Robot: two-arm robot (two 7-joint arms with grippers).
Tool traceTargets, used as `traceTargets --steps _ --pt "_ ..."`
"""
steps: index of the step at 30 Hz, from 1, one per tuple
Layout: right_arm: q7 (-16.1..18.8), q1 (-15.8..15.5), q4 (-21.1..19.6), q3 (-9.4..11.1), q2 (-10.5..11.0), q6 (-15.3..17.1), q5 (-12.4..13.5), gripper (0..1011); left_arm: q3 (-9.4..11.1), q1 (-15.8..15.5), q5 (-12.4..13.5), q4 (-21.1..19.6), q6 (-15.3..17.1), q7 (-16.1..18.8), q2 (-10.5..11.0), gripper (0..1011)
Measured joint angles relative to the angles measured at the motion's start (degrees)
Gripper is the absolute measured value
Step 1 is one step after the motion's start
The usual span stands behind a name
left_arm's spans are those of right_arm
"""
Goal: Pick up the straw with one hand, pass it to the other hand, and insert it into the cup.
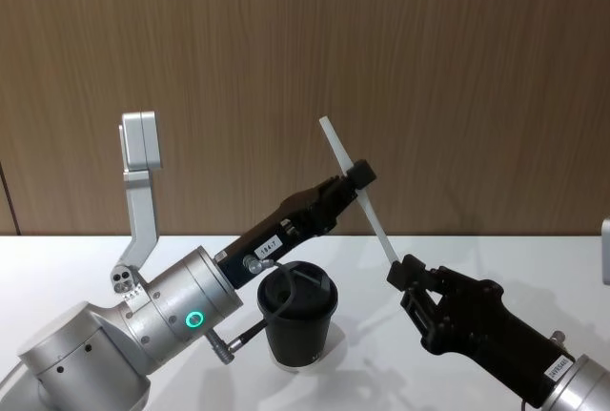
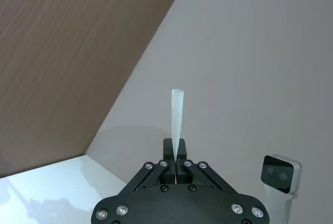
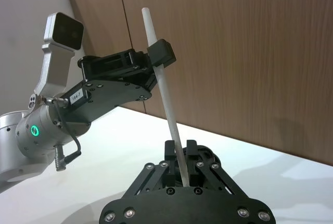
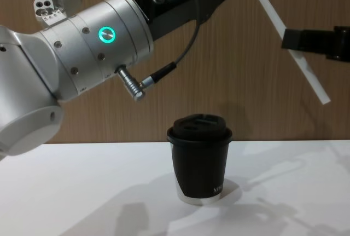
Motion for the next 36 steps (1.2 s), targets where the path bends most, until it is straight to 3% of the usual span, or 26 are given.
traceTargets --steps 12,16,26,30,36 --pt "-0.54 -0.18 -0.32 -0.15 0.46 -0.52 0.42 461 0.27 -0.29 -0.31 -0.03 -0.89 -0.43 0.58 8" --pt "-0.67 -0.29 -0.40 -0.15 0.61 -0.70 0.62 625 0.25 -0.39 -0.22 -0.46 -1.34 -0.32 1.06 8" --pt "-0.93 -0.63 -0.43 -0.13 0.90 -1.15 1.29 919 -0.59 -0.67 2.57 -3.13 -3.28 1.59 4.20 7" --pt "-0.96 -0.77 -0.43 -0.15 0.92 -1.33 1.71 1001 -0.86 -0.69 3.66 -4.33 -3.86 2.31 5.53 8" --pt "-1.00 -1.06 -0.41 -0.28 0.93 -1.58 2.34 1001 -0.82 -0.94 6.20 -6.19 -4.82 3.58 7.59 8"
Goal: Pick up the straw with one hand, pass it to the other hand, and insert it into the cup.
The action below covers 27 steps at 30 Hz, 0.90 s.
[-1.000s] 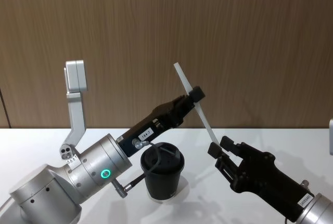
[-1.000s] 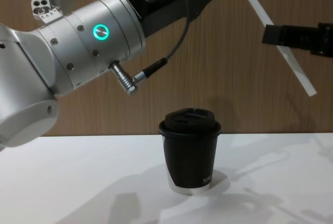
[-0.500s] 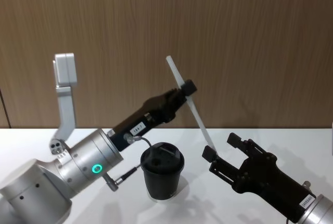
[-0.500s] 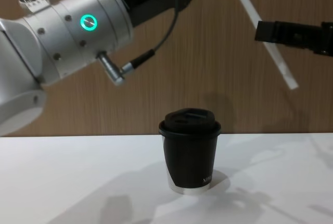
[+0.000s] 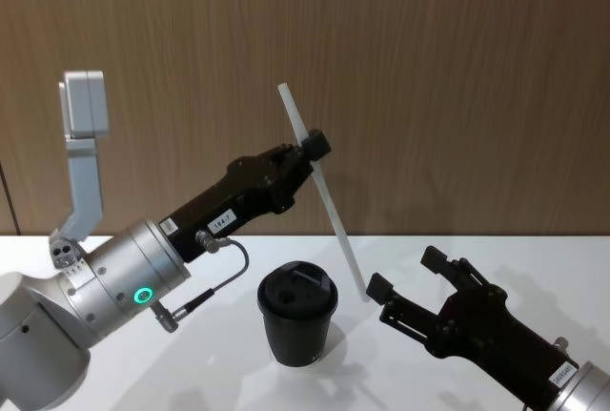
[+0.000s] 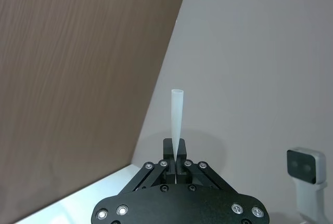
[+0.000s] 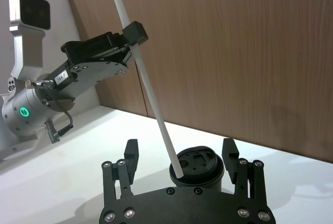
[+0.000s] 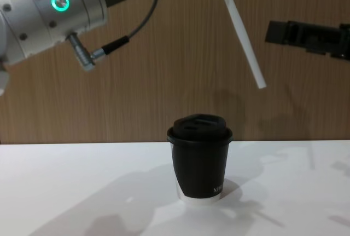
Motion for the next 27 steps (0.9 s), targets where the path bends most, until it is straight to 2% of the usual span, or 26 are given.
traceTargets --steps 11,20,27 --pt "-0.05 -0.58 0.20 -0.20 0.09 -0.18 1.27 1001 1.21 -0.88 5.40 -3.14 -1.82 2.45 2.92 8" --pt "-0.13 -0.84 0.49 -0.46 0.35 -0.14 2.24 1001 2.03 -1.43 10.09 -5.74 -1.79 5.39 5.45 8" --pt "-0.25 -0.71 0.70 -0.88 0.62 0.04 2.68 1001 1.69 -1.12 11.99 -7.40 -1.25 6.85 7.18 8"
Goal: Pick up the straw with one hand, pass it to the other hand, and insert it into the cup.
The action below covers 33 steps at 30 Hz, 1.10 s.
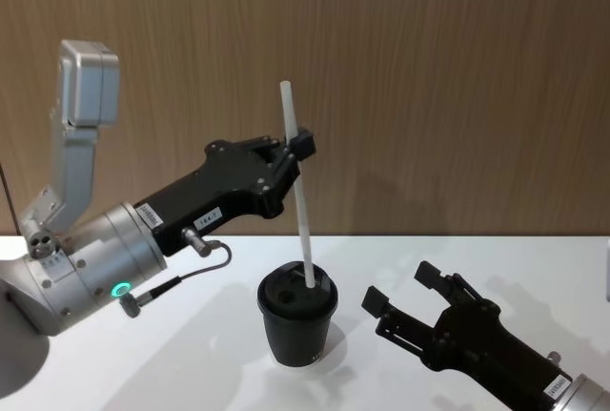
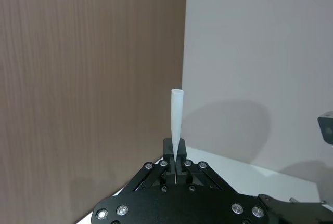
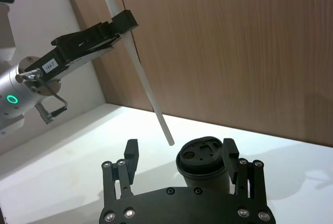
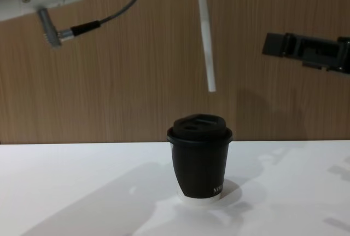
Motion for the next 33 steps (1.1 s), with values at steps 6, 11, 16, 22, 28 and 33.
traceTargets --steps 6,11,16,22,28,33 --pt "-0.12 0.18 0.16 -0.32 0.18 0.11 0.16 1001 -0.68 0.62 0.94 -1.09 0.45 0.73 1.22 8" --pt "-0.27 0.39 0.30 -0.69 0.37 0.15 0.29 1001 -1.24 1.20 1.46 -1.63 0.57 1.00 2.01 8" --pt "-0.37 0.59 0.48 -1.01 0.56 0.05 0.36 1001 -1.71 1.77 1.97 -1.72 0.47 1.12 2.44 8" --pt "-0.43 0.74 0.67 -1.27 0.77 -0.24 0.53 1001 -2.01 2.22 2.75 -0.88 -0.30 1.11 2.48 8" --pt "-0.51 0.89 0.87 -1.44 1.00 -0.54 0.70 1001 -2.12 2.41 3.61 0.58 -1.50 0.77 2.03 7" --pt "-0.60 0.97 1.02 -1.57 1.14 -0.74 0.84 1001 -2.19 2.43 4.17 1.72 -2.49 0.38 1.48 8"
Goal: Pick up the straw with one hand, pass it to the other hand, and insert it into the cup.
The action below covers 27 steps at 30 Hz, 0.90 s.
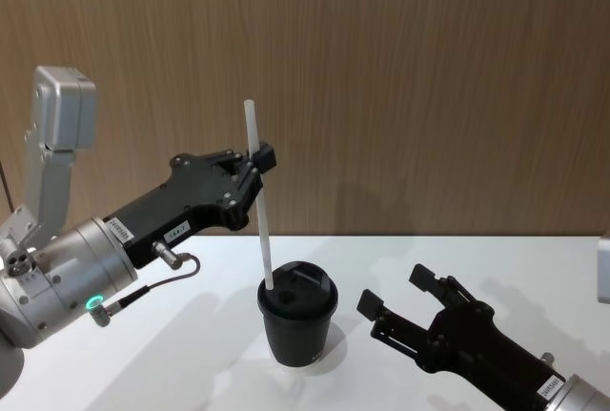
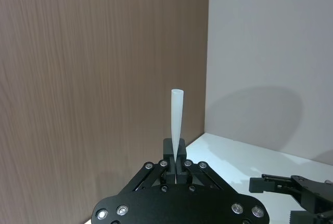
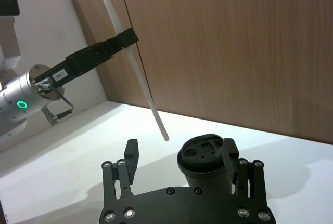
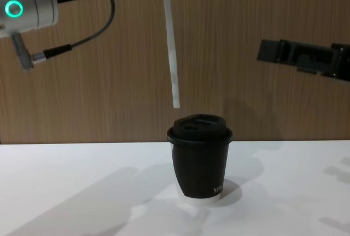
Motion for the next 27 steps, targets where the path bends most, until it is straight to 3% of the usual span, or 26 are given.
traceTargets --steps 14,27 --pt "-0.43 0.15 0.27 -0.31 0.53 -0.50 0.44 1001 0.09 -0.79 1.02 3.69 -2.28 -1.54 -2.44 8" --pt "-0.60 0.11 0.49 -0.49 1.20 -0.92 1.05 1001 0.58 -1.63 1.24 5.96 -2.51 -2.97 -3.96 8"
